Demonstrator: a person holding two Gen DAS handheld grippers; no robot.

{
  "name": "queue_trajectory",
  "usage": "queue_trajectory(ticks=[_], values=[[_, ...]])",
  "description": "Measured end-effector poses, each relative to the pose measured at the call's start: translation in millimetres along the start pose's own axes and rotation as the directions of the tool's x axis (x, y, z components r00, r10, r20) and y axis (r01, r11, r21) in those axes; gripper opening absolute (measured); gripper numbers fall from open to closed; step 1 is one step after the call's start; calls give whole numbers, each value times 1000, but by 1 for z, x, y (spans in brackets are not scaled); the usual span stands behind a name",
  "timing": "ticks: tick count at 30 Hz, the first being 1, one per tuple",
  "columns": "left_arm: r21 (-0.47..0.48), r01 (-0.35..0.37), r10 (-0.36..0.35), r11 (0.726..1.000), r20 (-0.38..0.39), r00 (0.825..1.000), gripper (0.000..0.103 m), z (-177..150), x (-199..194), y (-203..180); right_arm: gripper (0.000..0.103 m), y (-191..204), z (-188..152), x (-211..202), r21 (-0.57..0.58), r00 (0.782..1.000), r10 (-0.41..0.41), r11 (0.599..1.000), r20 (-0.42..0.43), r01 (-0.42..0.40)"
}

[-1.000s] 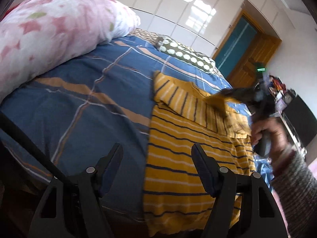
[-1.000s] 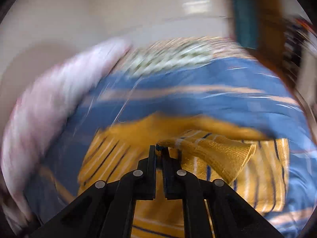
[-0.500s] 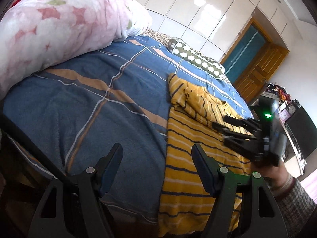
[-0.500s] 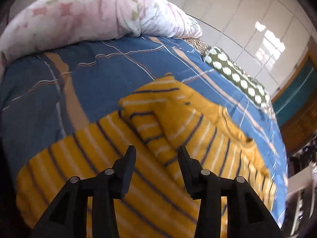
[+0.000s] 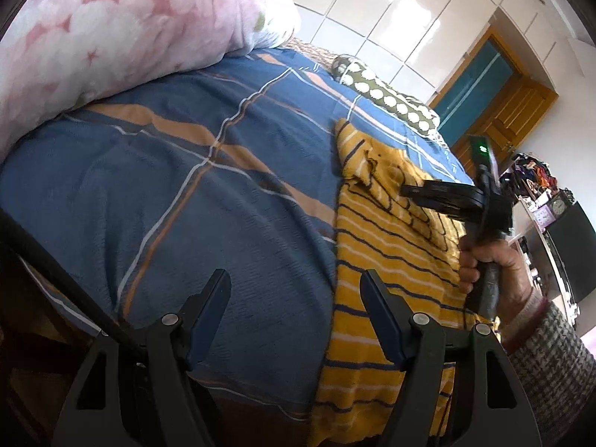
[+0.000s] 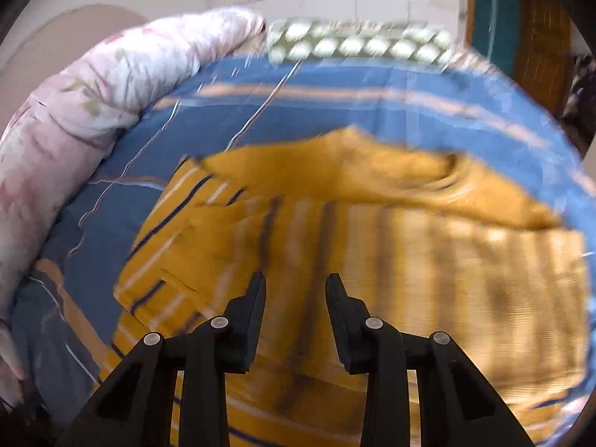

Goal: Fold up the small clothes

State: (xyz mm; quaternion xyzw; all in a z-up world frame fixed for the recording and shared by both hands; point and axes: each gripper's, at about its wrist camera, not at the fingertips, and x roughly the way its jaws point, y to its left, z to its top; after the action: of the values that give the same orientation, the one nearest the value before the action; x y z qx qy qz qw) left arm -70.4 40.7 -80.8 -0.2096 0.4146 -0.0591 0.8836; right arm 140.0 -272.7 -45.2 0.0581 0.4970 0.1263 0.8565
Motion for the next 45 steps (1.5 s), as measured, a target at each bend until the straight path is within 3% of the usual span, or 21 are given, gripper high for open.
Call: queue_trajectory(ticks=[2, 4, 6, 9, 12, 15, 18, 20, 21, 23, 26, 31, 33, 37, 43, 44, 45], values=[[11, -14, 14, 1000, -7, 1000, 71, -1, 1, -2, 39, 24, -7, -1, -54, 999, 43, 998, 9, -43], [29, -15, 16, 999, -20, 1000, 71, 1, 4, -5, 38, 32, -17, -18, -73, 985, 173, 982, -1, -172], [47, 9, -7, 999, -41, 999, 71, 2, 8, -11, 38, 25, -32, -46, -70, 979, 199, 978, 34, -196], [77, 56, -50, 995, -79, 996, 71, 4, 18, -23, 46, -22, -72, -102, -6, 979, 173, 985, 106, -173], [123, 83, -70, 989, -104, 992, 71, 12, 35, -37, 53, -75, -113, -140, 98, 984, 85, 990, 154, -100], [154, 131, -107, 979, -157, 982, 71, 20, 59, -51, 56, -138, -159, -164, 254, 985, -2, 966, 175, -43], [116, 195, -163, 974, -240, 957, 71, 24, 89, -57, 57, -185, -199, -165, 414, 988, 0, 908, 157, -66], [104, 193, -158, 976, -277, 948, 70, 24, 103, -59, 58, -203, -220, -156, 482, 985, 70, 865, 158, -139], [99, 183, -151, 978, -269, 951, 68, 22, 103, -60, 58, -206, -227, -151, 501, 979, 108, 847, 171, -181], [63, 221, -196, 973, -273, 942, 65, 16, 97, -58, 58, -207, -240, -149, 512, 952, 194, 807, 237, -292], [25, 264, -248, 964, -266, 932, 65, -5, 83, -54, 58, -201, -253, -144, 503, 913, 317, 763, 256, -406], [31, 290, -276, 957, -231, 933, 65, -46, 50, -46, 58, -187, -282, -141, 487, 866, 429, 717, 255, -499], [15, 305, -291, 952, -250, 923, 65, -59, 46, -42, 58, -180, -295, -141, 481, 861, 451, 716, 235, -506], [0, 316, -304, 949, -276, 912, 65, -79, 46, -36, 57, -162, -321, -128, 466, 871, 466, 743, 155, -480], [30, 295, -267, 955, -344, 900, 65, -104, 61, -42, 56, -140, -338, -108, 463, 872, 484, 758, 73, -459], [33, 302, -269, 953, -366, 891, 51, -108, 64, -44, 54, -136, -338, -106, 453, 871, 487, 765, 58, -458], [35, 308, -272, 951, -384, 882, 29, -112, 66, -45, 51, -133, -339, -105, 443, 871, 490, 771, 47, -458]])
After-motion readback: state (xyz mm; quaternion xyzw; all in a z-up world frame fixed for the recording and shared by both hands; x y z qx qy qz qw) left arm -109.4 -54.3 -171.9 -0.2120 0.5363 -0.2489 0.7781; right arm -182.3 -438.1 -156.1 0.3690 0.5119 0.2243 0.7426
